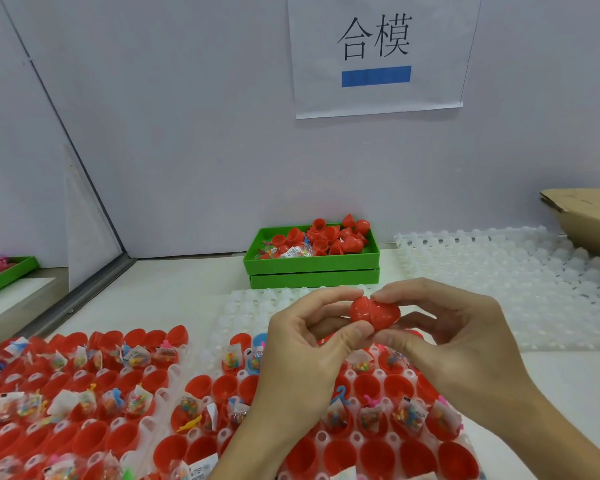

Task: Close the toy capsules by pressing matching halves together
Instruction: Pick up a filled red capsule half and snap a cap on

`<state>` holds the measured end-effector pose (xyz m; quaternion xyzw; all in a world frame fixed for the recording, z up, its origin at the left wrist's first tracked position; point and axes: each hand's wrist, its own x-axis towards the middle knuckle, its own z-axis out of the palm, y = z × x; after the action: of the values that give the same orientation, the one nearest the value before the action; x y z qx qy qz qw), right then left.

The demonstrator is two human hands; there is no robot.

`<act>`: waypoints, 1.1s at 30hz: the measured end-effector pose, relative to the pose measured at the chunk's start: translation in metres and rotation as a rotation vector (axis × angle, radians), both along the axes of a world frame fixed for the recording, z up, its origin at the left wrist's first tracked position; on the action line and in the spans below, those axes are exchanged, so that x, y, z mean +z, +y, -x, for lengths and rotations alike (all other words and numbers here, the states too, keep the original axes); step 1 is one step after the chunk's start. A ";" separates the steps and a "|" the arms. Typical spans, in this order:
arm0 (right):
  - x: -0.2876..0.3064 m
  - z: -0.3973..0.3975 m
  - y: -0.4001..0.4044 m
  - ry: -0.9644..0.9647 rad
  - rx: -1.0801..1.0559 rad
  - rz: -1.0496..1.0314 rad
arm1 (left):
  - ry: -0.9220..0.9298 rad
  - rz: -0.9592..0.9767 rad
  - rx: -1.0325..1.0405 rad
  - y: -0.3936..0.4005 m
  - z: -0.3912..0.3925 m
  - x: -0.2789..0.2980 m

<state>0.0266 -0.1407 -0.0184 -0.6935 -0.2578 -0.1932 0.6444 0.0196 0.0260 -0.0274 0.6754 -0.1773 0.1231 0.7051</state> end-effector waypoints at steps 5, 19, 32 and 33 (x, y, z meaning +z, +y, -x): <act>0.002 0.002 -0.001 0.026 -0.032 0.016 | -0.003 -0.001 -0.021 0.000 0.001 0.003; 0.000 0.002 0.001 0.136 -0.011 -0.060 | -0.025 -0.122 -0.009 0.000 0.003 0.005; 0.000 0.001 0.000 0.149 -0.037 -0.058 | -0.025 -0.129 0.010 -0.001 0.004 0.003; 0.000 0.001 0.000 0.146 -0.032 -0.057 | -0.023 -0.122 0.001 -0.001 0.005 0.003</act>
<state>0.0252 -0.1405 -0.0187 -0.6911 -0.1932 -0.1597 0.6780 0.0149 0.0255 -0.0240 0.7158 -0.1922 0.1199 0.6605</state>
